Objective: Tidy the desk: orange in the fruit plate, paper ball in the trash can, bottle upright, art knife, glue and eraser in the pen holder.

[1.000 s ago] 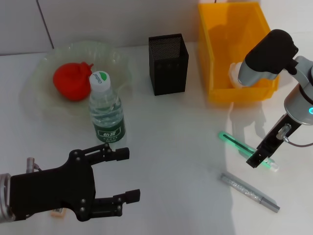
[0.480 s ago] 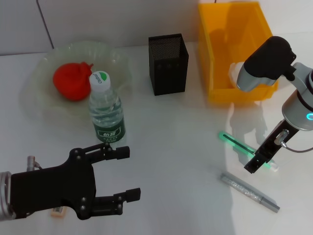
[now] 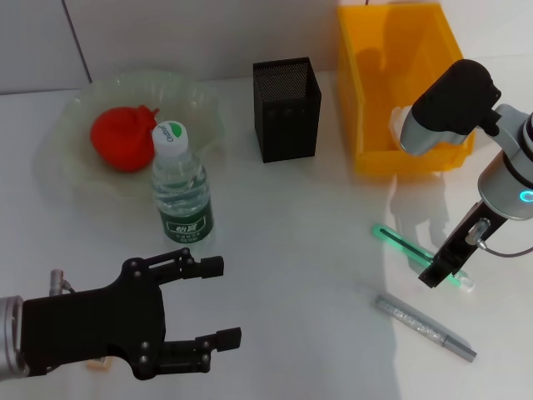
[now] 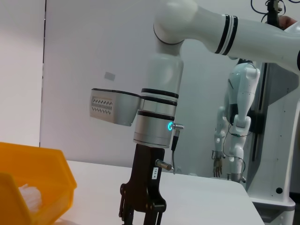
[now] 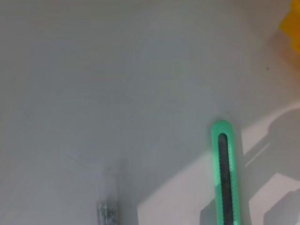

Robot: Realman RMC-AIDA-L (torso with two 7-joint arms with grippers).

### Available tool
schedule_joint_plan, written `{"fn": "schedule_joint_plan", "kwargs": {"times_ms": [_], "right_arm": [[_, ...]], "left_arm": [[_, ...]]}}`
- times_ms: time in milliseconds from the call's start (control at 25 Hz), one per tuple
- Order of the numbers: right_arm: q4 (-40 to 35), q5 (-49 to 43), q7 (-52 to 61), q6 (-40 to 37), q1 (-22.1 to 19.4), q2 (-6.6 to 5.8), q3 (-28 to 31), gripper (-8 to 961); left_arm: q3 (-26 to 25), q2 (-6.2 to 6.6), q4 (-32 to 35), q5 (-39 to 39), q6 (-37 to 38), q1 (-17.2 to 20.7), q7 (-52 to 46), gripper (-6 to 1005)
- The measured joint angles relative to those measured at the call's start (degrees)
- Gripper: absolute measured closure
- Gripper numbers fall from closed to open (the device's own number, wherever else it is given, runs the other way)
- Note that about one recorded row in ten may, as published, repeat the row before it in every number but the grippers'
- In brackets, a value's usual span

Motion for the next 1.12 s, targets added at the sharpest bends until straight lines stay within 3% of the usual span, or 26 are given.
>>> {"fn": "schedule_joint_plan", "kwargs": {"times_ms": [120,560,1120], "right_arm": [[0.2,0.0,0.0,0.0,0.1,-0.01,-0.1,364],[0.5,-0.4,-0.9,0.5,-0.4,-0.06,-0.2,505],[1.7,0.0,-0.9,0.9,-0.7,-0.06,0.5,575]], "left_arm": [[0.0,0.0,0.0,0.0,0.1,0.0,0.0,185],[0.0,-0.07,0.0,0.1,0.3,-0.1,-0.1,185],[0.0,-0.1,0.0,0.1,0.4,-0.1,-0.3,185]]}}
